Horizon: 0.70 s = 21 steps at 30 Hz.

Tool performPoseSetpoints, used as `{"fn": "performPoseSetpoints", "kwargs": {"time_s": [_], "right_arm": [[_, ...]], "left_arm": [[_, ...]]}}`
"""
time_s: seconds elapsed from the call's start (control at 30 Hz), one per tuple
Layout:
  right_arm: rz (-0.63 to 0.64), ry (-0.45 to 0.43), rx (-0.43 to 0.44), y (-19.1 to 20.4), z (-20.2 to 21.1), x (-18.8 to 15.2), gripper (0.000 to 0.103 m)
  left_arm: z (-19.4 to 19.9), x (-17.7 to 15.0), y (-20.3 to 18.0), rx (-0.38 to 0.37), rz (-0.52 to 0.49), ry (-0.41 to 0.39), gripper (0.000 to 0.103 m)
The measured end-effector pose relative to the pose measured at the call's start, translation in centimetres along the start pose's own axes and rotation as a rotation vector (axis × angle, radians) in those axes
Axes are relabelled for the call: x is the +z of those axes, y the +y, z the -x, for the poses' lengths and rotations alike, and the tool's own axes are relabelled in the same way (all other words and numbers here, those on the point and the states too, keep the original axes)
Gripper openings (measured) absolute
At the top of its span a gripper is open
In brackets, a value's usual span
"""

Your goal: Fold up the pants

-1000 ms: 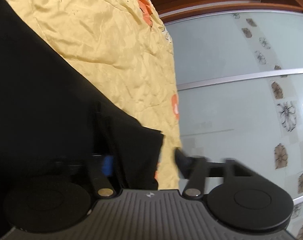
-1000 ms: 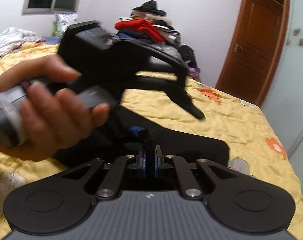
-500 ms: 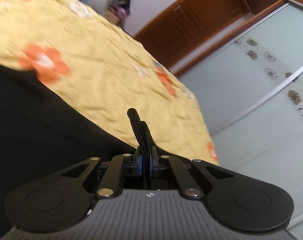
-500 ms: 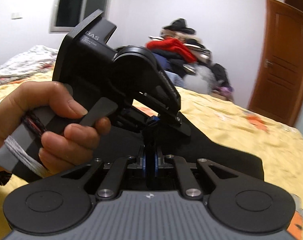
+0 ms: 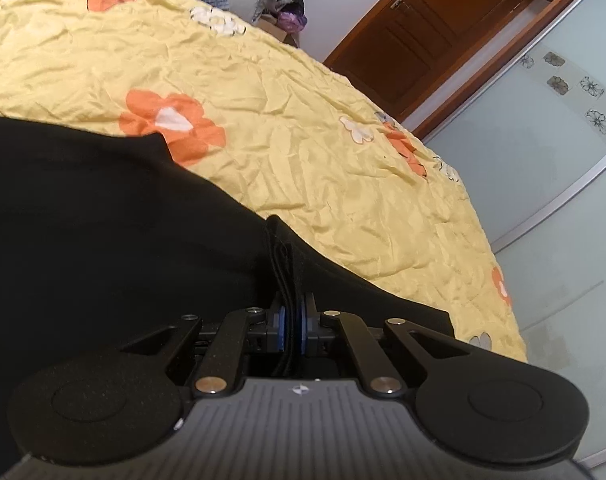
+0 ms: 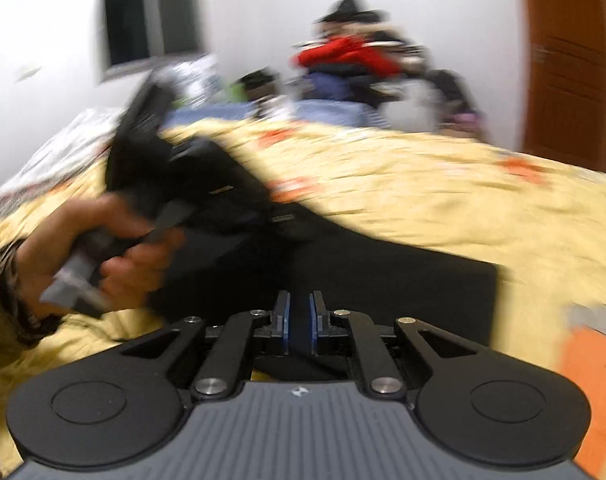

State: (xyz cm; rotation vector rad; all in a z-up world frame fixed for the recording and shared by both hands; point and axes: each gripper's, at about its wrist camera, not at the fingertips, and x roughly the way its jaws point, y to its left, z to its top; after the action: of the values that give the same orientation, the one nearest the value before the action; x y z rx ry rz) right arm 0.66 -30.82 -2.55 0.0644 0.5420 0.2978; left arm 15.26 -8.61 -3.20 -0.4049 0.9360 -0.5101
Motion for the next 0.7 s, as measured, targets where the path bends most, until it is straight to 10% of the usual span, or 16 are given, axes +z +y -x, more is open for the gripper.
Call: {"fn": "performPoseSetpoints", "kwargs": {"time_s": [0.17, 0.47, 0.7], "right_arm": [[-0.277, -0.009, -0.286, -5.6, 3.3, -2.3, 0.047], [-0.156, -0.011, -0.277, -2.3, 2.6, -2.0, 0.061], [0.424, -0.003, -0.181, 11.5, -2.1, -1.4, 0.060]], "left_arm": [[0.7, 0.7, 0.3, 0.061, -0.032, -0.037, 0.006], [3.0, 2.8, 3.4, 0.097, 0.029, -0.026, 0.011], [2.4, 2.5, 3.2, -0.028, -0.008, 0.143, 0.080]]}}
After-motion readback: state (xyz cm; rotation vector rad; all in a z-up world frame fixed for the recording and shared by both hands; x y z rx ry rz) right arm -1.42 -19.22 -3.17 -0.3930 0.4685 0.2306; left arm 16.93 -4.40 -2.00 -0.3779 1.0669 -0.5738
